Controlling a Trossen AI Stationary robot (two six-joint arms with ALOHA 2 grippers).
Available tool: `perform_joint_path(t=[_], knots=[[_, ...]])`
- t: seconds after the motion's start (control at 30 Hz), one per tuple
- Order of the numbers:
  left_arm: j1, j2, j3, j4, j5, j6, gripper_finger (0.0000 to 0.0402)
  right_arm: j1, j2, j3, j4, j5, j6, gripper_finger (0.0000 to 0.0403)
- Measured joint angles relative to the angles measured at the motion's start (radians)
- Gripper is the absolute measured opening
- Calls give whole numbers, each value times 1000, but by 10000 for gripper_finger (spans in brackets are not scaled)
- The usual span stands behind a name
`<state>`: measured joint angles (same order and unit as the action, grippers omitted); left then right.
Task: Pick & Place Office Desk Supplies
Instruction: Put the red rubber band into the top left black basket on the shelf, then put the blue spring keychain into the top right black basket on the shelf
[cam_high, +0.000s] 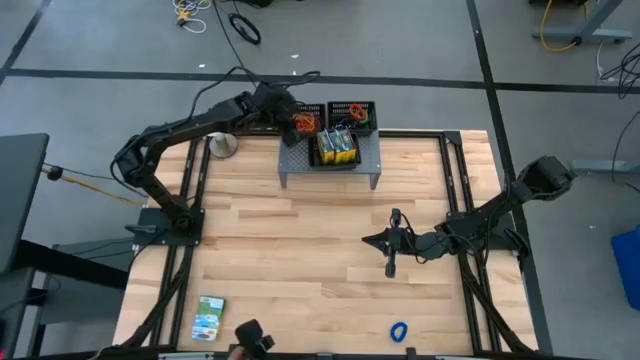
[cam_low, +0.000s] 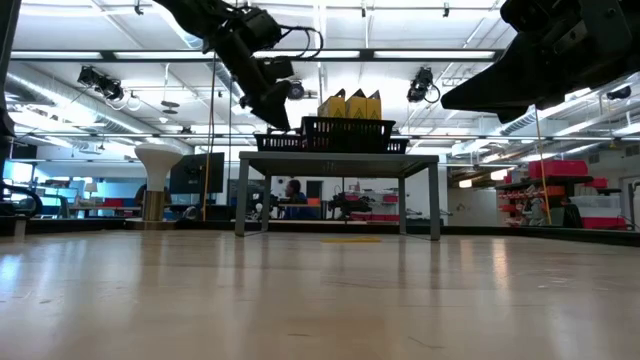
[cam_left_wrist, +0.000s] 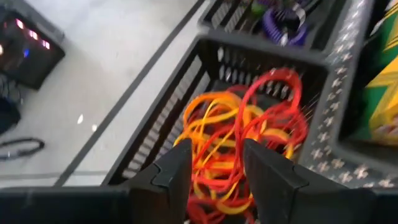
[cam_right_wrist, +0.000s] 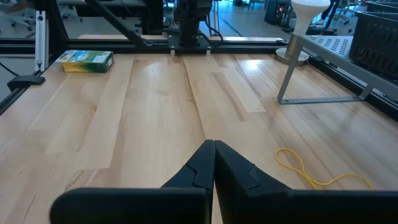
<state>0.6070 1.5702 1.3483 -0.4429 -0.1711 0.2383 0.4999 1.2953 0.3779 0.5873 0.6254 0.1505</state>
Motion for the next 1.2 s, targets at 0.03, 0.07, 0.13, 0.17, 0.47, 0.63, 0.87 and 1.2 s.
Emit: perform_joint_path(t=[0.03,0.07,0.13,0.17,0.47,0.63,0.87,1.2], knots=[[6,0,0,-14,0,-7,152,0,0,0,0,0,0,11],[12,0,0,-29,-1,-13,154,0,0,0,0,0,-1,11],[25,-1,0,-56,-3,-14,159,0,0,0,1,0,-1,11],[29,0,0,-63,-2,-14,162,0,0,0,1,0,-1,11],[56,-1,79,-112,141,-76,220,0,0,0,4,0,-1,11],[30,-33,152,-248,209,-2,207,0,0,0,4,0,-2,11],[-107,-196,-164,-19,211,6,68,0,0,0,4,0,-2,11],[-371,-472,-796,782,212,-209,18,-1,0,0,11,-9,61,11]])
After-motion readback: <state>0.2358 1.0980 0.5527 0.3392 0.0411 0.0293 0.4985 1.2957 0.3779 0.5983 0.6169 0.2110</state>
